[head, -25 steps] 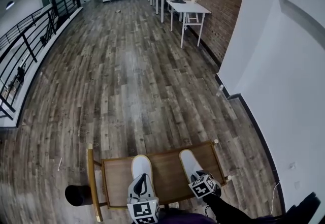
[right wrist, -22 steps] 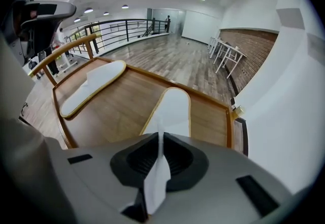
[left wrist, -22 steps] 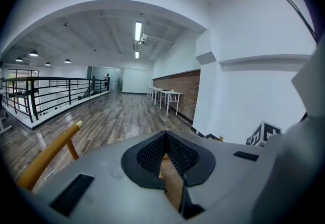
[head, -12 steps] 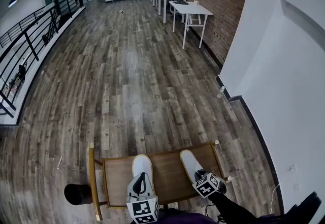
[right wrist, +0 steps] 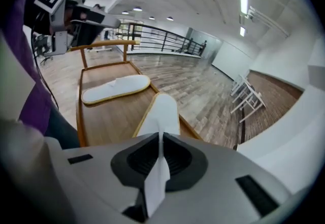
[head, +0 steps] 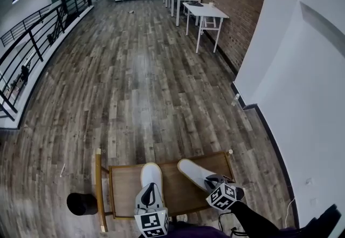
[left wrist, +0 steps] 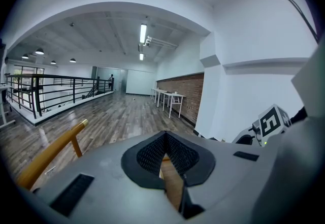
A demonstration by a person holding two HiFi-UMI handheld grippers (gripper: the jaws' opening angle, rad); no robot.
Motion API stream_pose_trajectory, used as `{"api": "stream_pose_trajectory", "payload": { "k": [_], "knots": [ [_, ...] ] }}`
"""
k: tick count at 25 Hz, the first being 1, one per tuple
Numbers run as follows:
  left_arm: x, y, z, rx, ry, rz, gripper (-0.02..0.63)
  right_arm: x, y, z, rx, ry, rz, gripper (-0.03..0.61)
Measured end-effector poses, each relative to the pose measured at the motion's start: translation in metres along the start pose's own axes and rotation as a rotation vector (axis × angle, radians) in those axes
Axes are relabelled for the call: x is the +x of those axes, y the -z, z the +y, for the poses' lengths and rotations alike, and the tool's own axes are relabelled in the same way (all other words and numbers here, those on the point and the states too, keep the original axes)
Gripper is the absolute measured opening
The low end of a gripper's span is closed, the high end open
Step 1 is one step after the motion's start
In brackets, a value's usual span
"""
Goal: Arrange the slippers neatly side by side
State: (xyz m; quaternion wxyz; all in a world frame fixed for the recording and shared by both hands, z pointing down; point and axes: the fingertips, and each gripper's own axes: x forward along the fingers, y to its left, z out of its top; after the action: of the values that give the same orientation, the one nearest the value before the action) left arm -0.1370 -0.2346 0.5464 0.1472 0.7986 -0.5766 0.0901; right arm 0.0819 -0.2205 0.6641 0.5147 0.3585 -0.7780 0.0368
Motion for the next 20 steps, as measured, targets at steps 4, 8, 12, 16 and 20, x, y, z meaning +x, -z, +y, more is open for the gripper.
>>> {"api": "stream_pose_trajectory", "payload": {
  "k": [4, 8, 12, 16, 20],
  "knots": [
    [-0.004, 0.001, 0.004, -0.005, -0.013, -0.004, 0.000, 0.001, -0.019, 0.013, -0.194, -0.065, -0.043, 0.020],
    [-0.009, -0.001, 0.010, -0.009, -0.031, -0.007, 0.000, 0.008, -0.019, 0.032, -0.326, -0.128, -0.040, 0.020],
    [-0.013, 0.001, 0.016, -0.012, -0.049, -0.002, 0.000, 0.019, -0.012, 0.050, -0.422, -0.191, -0.016, 0.020],
    [-0.016, 0.005, 0.022, -0.014, -0.062, 0.008, 0.000, 0.029, -0.007, 0.058, -0.437, -0.223, 0.008, 0.020],
    [-0.016, 0.007, 0.024, -0.018, -0.062, 0.015, 0.000, 0.036, -0.004, 0.061, -0.405, -0.241, 0.019, 0.020]
  ]
}}
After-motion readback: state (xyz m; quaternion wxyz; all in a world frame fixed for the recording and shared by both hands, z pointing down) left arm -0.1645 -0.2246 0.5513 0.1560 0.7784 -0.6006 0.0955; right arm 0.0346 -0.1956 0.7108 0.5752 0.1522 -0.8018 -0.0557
